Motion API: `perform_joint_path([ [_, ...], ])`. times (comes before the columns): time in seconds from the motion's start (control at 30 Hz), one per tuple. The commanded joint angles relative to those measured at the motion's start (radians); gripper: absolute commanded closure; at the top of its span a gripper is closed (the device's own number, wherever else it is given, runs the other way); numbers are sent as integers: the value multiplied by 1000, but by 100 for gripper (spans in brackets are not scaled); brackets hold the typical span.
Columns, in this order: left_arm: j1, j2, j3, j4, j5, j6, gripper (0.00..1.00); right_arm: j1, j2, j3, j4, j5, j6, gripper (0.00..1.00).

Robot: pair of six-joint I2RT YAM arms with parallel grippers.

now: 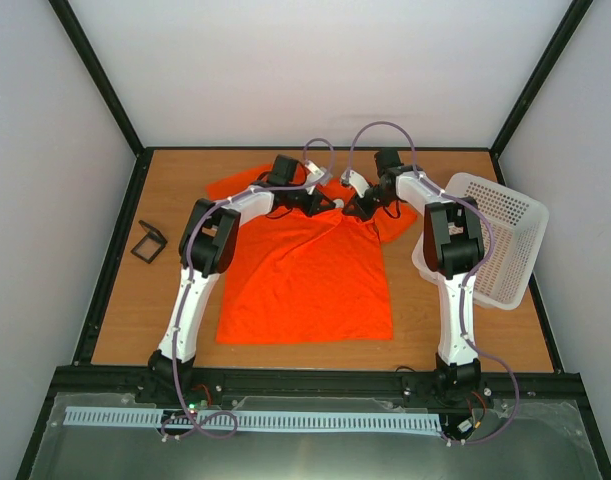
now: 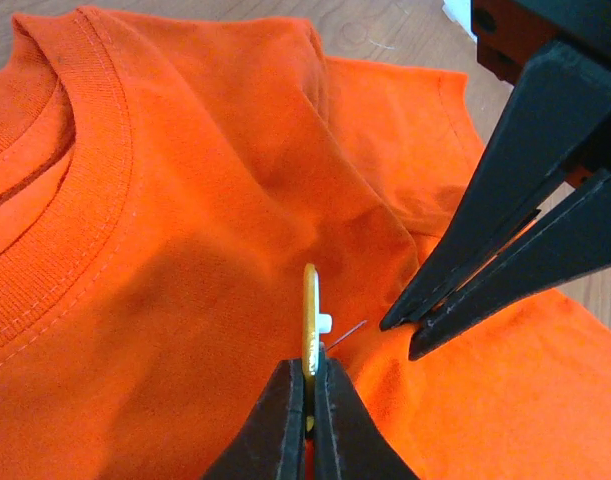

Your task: Pin the brooch onto the clothing

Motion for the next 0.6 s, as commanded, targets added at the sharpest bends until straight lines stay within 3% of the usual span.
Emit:
perform_joint_path([
  [0.0, -7, -8, 21, -11, -22, 49, 99, 3, -18, 27, 14, -10, 12, 97],
  [0.57, -13, -86, -88, 101, -9, 110, 99, -5, -5, 35, 8, -11, 19, 97],
])
